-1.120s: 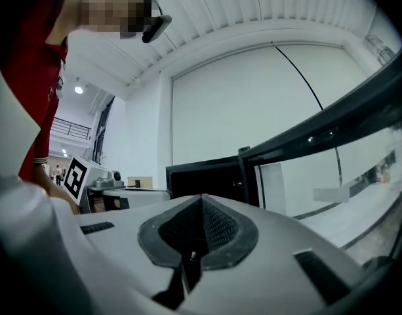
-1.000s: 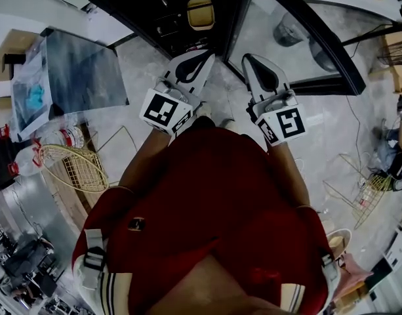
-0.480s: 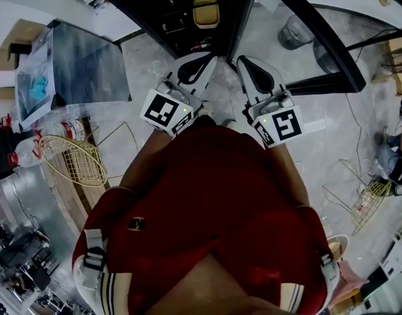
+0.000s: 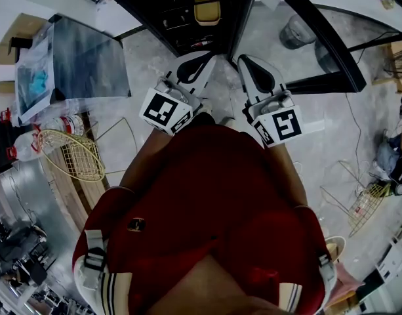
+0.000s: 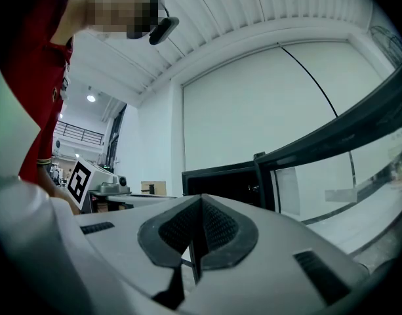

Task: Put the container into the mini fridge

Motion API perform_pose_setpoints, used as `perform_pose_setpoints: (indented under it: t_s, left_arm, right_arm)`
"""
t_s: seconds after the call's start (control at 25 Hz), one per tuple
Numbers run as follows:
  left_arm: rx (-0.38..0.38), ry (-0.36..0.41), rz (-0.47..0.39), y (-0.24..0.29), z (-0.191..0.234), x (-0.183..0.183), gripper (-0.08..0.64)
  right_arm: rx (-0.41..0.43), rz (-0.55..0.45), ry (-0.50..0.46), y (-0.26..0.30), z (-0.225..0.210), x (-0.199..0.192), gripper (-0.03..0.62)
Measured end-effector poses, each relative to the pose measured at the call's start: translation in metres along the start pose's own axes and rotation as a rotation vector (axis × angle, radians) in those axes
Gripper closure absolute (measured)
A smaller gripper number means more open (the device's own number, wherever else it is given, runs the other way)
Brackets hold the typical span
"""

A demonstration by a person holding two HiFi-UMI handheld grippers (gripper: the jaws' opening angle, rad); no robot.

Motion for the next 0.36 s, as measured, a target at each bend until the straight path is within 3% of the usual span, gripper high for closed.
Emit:
perform_pose_setpoints:
  t_s: [0.36]
  left_arm:
    - [0.004,0.011,0.006,0.0016,-0.0039,-0.0038,0.554]
  right_arm:
    - [0.003,0.0,0.005,-0.0031,-0.0031,-0.0031,0.594]
Point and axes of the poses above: the fingertips, and each gripper's own axes: y forward along the fingers, z to its left, x out of its top, the point moved 3 cm from there along -y, backward along the fingers, and after that the axes turned 15 degrees about x, right-handed, at the moved point
